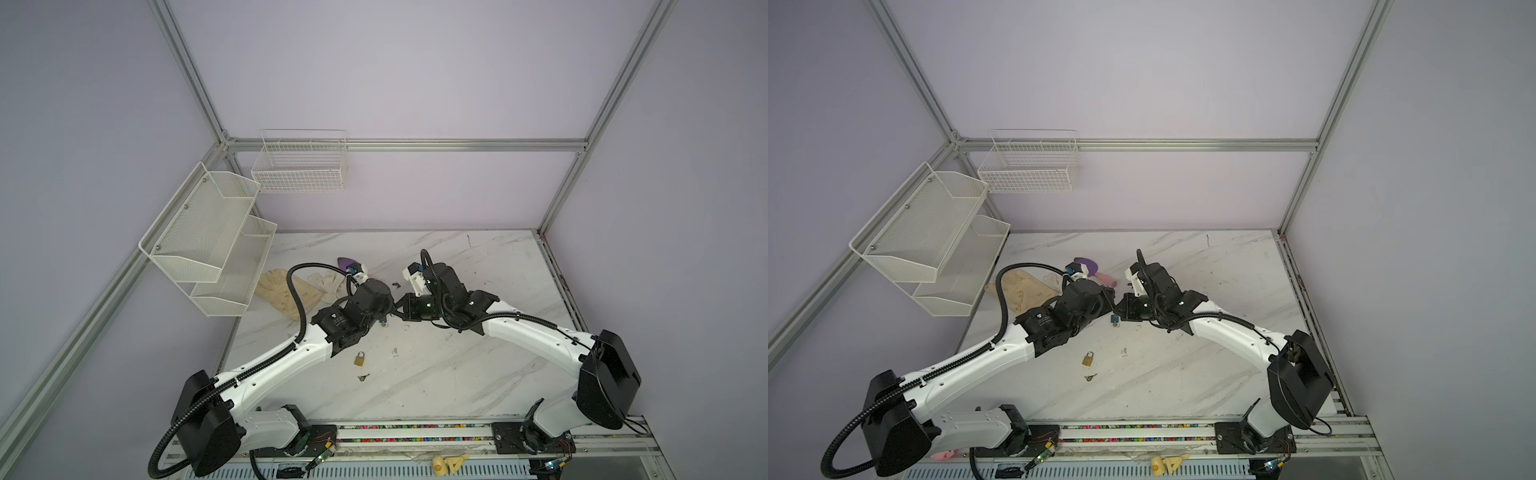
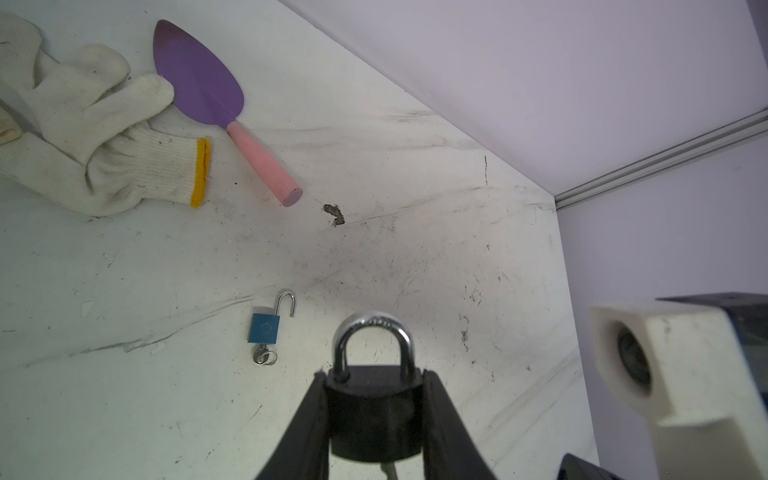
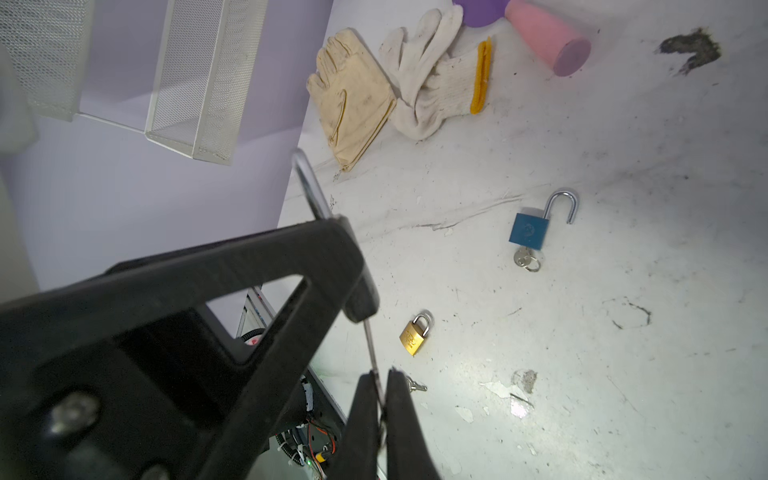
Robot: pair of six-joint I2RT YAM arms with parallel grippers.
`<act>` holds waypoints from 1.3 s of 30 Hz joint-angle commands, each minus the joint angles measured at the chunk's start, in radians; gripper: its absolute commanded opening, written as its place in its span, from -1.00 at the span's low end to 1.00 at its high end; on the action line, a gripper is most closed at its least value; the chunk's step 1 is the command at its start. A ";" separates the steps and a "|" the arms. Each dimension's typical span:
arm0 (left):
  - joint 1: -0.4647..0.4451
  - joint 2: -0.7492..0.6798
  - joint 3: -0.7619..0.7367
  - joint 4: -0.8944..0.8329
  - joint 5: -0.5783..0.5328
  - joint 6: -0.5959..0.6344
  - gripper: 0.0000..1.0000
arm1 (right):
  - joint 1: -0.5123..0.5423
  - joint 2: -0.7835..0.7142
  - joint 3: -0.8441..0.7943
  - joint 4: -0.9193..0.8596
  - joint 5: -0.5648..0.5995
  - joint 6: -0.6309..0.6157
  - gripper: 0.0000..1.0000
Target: Unlock with the key
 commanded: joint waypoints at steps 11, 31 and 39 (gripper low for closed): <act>-0.001 -0.035 -0.060 -0.160 0.086 -0.026 -1.00 | -0.036 -0.027 0.077 0.182 0.091 -0.032 -1.00; 0.129 -0.178 -0.118 0.024 -0.003 -0.393 -1.00 | 0.075 -0.129 -0.110 0.293 0.241 -0.013 -1.00; 0.149 -0.230 -0.216 0.180 0.011 -0.632 -1.00 | 0.193 -0.058 -0.135 0.412 0.379 -0.055 -1.00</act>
